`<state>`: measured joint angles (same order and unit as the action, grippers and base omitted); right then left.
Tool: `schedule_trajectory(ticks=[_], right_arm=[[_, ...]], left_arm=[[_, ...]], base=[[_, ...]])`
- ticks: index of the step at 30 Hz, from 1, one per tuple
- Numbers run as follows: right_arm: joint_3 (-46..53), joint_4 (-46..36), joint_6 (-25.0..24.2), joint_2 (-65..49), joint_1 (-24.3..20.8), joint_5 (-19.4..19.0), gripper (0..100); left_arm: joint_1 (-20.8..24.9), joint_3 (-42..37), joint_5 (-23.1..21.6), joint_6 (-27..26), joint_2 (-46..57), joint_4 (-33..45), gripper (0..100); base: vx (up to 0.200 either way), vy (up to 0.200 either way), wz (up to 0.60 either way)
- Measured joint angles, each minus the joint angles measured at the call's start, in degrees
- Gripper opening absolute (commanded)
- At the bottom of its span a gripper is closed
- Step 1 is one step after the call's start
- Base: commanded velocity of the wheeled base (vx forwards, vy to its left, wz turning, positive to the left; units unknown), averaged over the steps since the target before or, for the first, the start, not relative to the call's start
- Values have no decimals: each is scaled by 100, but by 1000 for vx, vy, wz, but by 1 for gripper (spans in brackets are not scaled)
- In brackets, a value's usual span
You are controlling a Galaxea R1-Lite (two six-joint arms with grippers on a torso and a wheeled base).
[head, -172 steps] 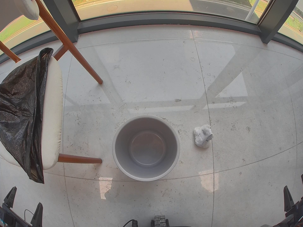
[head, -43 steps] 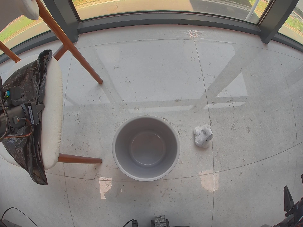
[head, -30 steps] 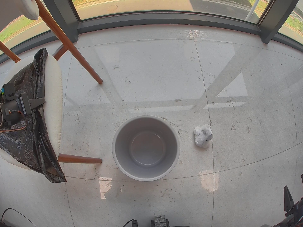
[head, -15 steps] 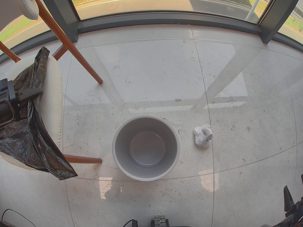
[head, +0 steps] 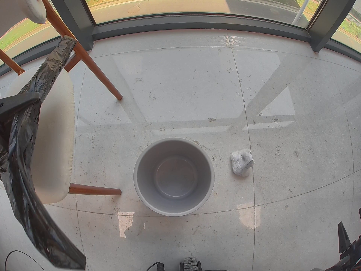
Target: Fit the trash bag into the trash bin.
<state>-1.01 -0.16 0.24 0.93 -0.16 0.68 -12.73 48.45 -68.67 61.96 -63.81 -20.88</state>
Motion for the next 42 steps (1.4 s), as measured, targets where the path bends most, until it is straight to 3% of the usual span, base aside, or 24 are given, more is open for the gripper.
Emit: schedule_trajectory(ticks=[14, 20, 28, 33, 38, 42], right_arm=[[2, -2, -6, 0, 0, 0, 100], [2, -2, -9, 0, 0, 0, 100], [2, 0, -11, 0, 0, 2, 100], [0, -2, -11, 0, 0, 2, 100], [0, -2, -9, 0, 0, 0, 100], [0, -2, -9, 0, 0, 2, 100]], left_arm=[[1774, -421, -138, 79, 670, -68, 0], [1988, -495, -118, -306, 575, -629, 0], [2064, -528, -9, -1574, 38, -980, 0], [2377, -521, 82, -1648, -247, -1073, 0], [3246, -521, 736, -1642, -386, -1190, 0], [4150, -512, 1870, -1580, -584, -1514, 0]], base=[[0, 0, 0], [0, 0, 0], [0, 0, 0], [0, 0, 0], [0, 0, 0], [0, 0, 0]])
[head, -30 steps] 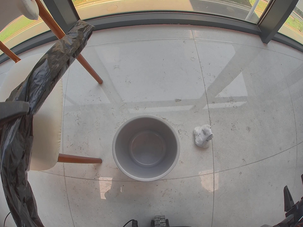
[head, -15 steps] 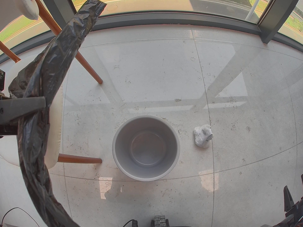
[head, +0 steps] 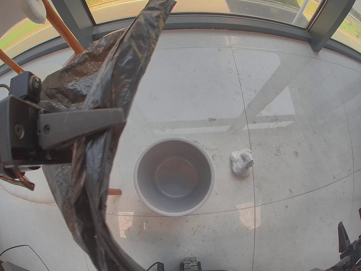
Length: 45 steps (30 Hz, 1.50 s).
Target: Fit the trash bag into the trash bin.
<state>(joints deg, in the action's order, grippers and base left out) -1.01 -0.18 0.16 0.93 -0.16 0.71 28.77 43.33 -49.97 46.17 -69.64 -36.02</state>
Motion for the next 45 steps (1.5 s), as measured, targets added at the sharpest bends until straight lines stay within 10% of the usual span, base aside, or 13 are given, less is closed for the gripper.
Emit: schedule_trajectory(ticks=[14, 32, 45], right_arm=[[0, 2, -2, 0, 0, 5, 100], [2, 0, 0, 0, 0, 7, 100], [0, 5, -2, 0, 0, 7, 100]], left_arm=[[1419, 293, 766, 1443, -549, -405, 0], [1947, 179, 279, 1440, -1280, -1161, 0], [1425, -102, -189, 592, -1517, -1174, 0]], base=[[0, 0, 0], [0, 0, 0], [0, 0, 0]])
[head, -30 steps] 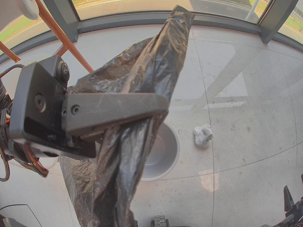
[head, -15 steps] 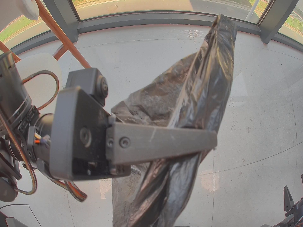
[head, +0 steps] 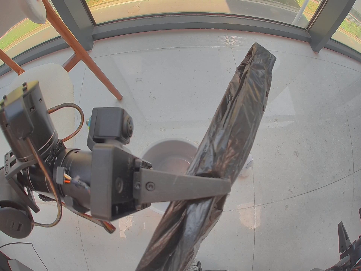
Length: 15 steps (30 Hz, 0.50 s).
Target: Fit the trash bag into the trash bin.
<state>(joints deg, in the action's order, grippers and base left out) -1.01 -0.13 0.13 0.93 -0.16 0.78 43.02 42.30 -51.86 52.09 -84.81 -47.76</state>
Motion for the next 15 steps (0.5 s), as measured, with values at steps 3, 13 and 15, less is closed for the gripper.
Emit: schedule_trajectory(ticks=[3, 13, 15], right_arm=[[0, 0, 0, 0, 0, 0, 100], [2, 2, 2, 0, 0, -2, 100], [2, 2, 2, 0, 0, 0, 100]], left_arm=[[-217, -13, -178, -59, -89, 2, 0], [-752, -13, -501, -59, -143, 6, 0], [-862, -18, -523, -56, -105, 13, 0]], base=[[0, 0, 0], [0, 0, 0], [0, 0, 0]])
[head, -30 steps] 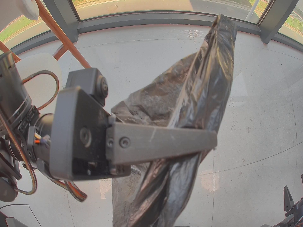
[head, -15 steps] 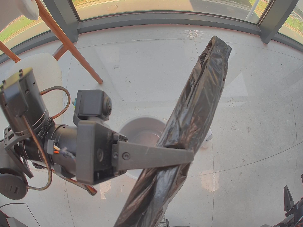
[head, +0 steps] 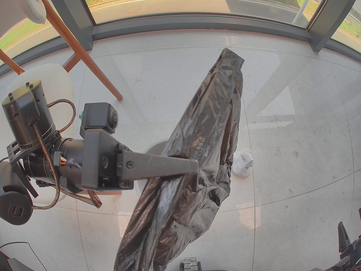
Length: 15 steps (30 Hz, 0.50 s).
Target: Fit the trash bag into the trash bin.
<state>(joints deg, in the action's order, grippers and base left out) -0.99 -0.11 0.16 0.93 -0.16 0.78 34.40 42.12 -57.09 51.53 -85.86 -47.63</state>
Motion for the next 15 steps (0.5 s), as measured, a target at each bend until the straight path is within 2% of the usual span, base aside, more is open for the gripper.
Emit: schedule_trajectory(ticks=[10, 15], right_arm=[[-2, -5, 0, 0, 0, -2, 100], [-2, -2, -2, 0, 0, 0, 100]], left_arm=[[-408, -102, -35, 1, 133, 4, 0], [-717, -63, -336, 33, 177, 12, 0]], base=[[0, 0, 0], [0, 0, 0]])
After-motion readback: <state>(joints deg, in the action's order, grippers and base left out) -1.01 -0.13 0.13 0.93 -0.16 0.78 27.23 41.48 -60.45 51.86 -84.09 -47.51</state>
